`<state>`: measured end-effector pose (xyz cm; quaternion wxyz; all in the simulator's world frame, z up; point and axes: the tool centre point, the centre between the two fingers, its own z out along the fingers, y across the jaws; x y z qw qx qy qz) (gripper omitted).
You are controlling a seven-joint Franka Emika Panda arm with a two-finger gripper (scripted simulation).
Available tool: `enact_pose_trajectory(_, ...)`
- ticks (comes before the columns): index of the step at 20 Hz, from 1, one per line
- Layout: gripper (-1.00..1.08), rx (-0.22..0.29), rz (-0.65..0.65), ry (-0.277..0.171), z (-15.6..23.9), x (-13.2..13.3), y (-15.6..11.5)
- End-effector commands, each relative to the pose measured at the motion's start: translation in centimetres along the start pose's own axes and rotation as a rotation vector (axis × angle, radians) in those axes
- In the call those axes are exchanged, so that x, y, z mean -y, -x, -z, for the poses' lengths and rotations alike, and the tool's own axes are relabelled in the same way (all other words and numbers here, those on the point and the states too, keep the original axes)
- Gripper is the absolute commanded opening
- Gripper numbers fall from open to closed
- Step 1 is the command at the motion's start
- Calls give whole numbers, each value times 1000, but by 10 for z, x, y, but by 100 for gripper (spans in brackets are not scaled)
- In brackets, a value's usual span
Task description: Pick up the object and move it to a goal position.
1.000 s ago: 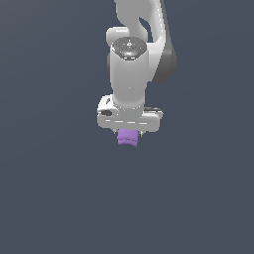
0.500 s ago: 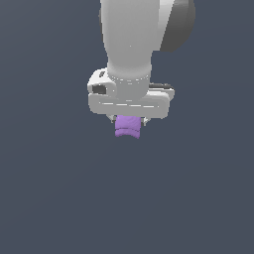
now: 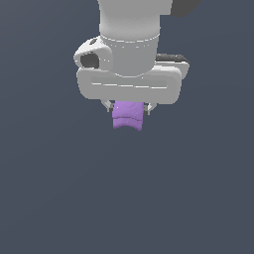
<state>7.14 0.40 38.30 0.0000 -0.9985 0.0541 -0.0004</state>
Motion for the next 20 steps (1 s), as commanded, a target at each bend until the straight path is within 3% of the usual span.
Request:
enact_pose_trajectory(1, -100, 1, 0, 0, 13, 0, -4)
enact_pose_trajectory(20, -100, 1, 0, 0, 49, 2, -18)
